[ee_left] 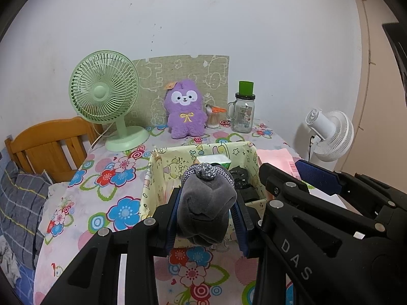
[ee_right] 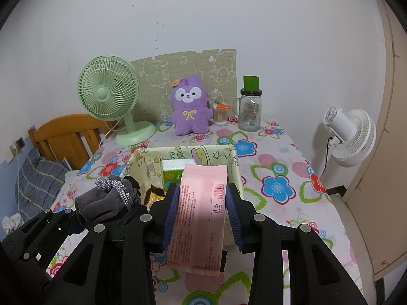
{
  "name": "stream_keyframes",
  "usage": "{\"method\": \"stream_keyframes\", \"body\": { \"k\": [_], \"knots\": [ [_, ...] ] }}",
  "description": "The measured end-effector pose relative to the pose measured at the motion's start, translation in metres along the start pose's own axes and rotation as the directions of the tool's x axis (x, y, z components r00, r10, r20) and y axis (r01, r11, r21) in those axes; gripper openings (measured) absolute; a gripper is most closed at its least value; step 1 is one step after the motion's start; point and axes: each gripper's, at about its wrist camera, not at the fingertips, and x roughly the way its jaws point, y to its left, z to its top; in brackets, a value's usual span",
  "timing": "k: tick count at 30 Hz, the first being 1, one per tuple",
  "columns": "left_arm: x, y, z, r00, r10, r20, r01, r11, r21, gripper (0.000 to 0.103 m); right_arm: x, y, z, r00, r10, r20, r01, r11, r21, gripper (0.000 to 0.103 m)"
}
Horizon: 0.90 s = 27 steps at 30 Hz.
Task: Organize soft objects
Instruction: 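Lift the grey sock and pink receipt and carry both over the fabric box, then lower the sock and receipt into the box and open both tools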
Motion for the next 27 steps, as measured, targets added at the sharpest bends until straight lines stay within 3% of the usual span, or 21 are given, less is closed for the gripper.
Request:
{"method": "stream_keyframes", "body": {
  "k": [27],
  "knots": [
    [0.061, 0.018, 0.020, 0.998, 0.039, -0.055, -0.041, 0.999, -0.030, 0.041, 0.059, 0.000, 0.024, 0.998, 0.058, -0.037, -0.058, 0.998, -0.006, 0.041]
  ]
}}
